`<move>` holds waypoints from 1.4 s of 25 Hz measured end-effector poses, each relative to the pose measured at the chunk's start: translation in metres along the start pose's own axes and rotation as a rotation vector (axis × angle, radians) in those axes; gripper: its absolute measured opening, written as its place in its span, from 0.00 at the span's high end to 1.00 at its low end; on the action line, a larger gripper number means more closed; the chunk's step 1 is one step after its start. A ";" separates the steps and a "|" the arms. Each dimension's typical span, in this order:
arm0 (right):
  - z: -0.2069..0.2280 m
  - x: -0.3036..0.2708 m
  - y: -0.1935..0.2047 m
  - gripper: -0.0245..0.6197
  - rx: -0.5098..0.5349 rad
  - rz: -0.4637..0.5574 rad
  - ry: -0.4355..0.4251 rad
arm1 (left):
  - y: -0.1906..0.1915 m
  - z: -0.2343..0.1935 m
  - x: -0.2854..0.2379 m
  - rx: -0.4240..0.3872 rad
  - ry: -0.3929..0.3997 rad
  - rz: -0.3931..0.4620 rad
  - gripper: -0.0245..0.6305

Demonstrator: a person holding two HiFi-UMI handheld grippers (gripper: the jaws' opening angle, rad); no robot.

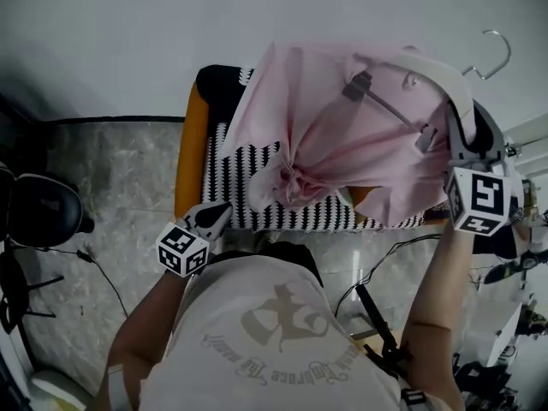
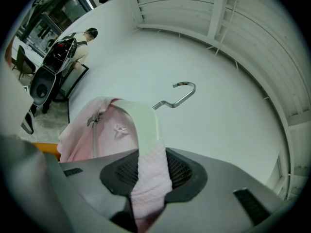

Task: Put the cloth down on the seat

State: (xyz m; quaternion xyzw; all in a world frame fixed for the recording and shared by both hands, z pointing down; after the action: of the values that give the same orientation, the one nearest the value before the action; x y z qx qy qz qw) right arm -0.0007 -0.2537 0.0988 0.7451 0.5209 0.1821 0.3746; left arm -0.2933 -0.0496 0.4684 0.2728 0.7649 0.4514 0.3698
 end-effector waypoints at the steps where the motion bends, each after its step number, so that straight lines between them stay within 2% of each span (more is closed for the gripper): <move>1: -0.001 -0.006 -0.003 0.75 0.000 0.013 -0.013 | 0.000 -0.001 0.002 0.007 -0.017 0.001 0.95; 8: -0.016 -0.053 -0.003 0.75 -0.011 0.085 -0.089 | 0.001 -0.020 -0.005 0.053 -0.107 0.000 0.95; 13: -0.020 -0.086 0.015 0.75 -0.051 0.110 -0.137 | -0.010 -0.028 -0.027 0.053 -0.115 -0.034 0.95; 20: -0.035 -0.130 0.055 0.75 -0.041 0.124 -0.228 | -0.033 -0.038 -0.065 0.055 -0.153 -0.035 0.95; 35: -0.088 -0.198 0.157 0.75 -0.005 0.078 -0.388 | -0.052 -0.035 -0.109 0.071 -0.246 -0.138 0.95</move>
State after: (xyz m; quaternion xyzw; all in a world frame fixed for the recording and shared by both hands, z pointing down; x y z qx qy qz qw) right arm -0.0362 -0.4299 0.2969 0.7850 0.4092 0.0507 0.4623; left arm -0.2631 -0.1715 0.4676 0.2854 0.7463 0.3609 0.4810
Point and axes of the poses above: the fingertips, and each gripper's own axes: x backward along the fingers, z to its right, y out of its underside, the point moved 4 cm from there along x, backward along the fingers, and after that the axes turned 5 degrees about -x, right-handed, at the moved point
